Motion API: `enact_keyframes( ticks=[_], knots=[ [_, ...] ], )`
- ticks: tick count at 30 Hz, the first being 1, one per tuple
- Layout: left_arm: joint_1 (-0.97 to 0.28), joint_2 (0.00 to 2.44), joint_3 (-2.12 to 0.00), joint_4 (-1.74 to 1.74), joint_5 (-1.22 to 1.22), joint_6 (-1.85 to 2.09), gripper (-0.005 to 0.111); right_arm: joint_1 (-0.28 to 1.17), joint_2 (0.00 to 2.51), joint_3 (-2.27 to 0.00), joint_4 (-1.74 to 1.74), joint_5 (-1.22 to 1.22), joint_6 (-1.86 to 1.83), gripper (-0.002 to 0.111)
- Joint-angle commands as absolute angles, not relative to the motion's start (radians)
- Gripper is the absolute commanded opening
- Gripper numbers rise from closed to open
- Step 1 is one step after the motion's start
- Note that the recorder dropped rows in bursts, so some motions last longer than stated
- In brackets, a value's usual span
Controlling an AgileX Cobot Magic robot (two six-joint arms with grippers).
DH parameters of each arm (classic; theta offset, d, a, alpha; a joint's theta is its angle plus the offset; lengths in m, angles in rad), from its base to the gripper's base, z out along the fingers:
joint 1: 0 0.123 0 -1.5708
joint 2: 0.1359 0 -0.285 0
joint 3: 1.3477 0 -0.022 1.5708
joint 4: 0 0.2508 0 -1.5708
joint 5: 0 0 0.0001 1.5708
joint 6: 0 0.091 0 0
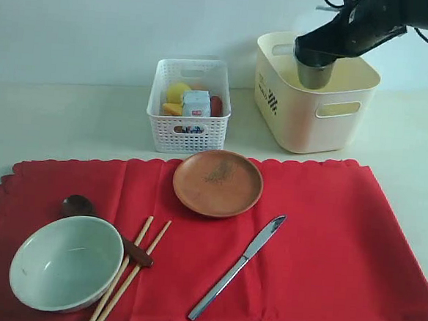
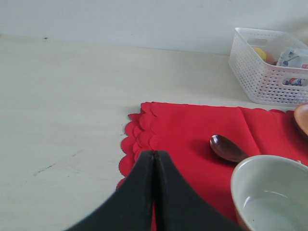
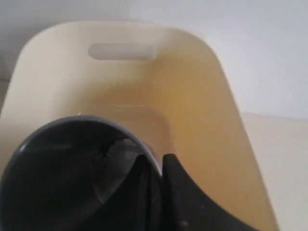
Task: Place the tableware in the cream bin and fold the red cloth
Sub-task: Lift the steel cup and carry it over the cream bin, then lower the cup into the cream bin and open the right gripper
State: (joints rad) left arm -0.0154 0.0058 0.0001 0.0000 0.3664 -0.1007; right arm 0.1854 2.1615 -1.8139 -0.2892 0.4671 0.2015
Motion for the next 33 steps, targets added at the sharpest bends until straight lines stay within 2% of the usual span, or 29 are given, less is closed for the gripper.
enact_keyframes(
  ticks=[1, 7, 20, 22, 23, 26, 30, 33],
  knots=[
    [-0.021, 0.0, 0.0, 0.0, 0.359, -0.105, 0.001, 0.129, 2.262, -1.96, 0.047, 0.636, -0.096, 0.0],
    [-0.021, 0.0, 0.0, 0.0, 0.359, -0.105, 0.001, 0.105, 2.38, -2.134, 0.142, 0.816, -0.167, 0.0],
    [-0.021, 0.0, 0.0, 0.0, 0.359, -0.105, 0.001, 0.105, 2.448, -2.143, 0.139, 0.819, -0.226, 0.002],
    [-0.021, 0.0, 0.0, 0.0, 0.359, -0.105, 0.001, 0.105, 2.448, -2.145, 0.139, 0.817, -0.226, 0.013],
    [-0.021, 0.0, 0.0, 0.0, 0.359, -0.105, 0.001, 0.105, 2.448, -2.152, 0.139, 0.82, -0.226, 0.024],
    [-0.021, 0.0, 0.0, 0.0, 0.359, -0.105, 0.001, 0.105, 2.447, -2.171, 0.139, 0.832, -0.226, 0.043],
    [-0.021, 0.0, 0.0, 0.0, 0.359, -0.105, 0.001, 0.105, 2.443, -2.196, 0.172, 0.869, -0.226, 0.058],
    [-0.021, 0.0, 0.0, 0.0, 0.359, -0.105, 0.001, 0.105, 2.443, -2.212, 0.233, 0.904, -0.245, 0.063]
  ],
)
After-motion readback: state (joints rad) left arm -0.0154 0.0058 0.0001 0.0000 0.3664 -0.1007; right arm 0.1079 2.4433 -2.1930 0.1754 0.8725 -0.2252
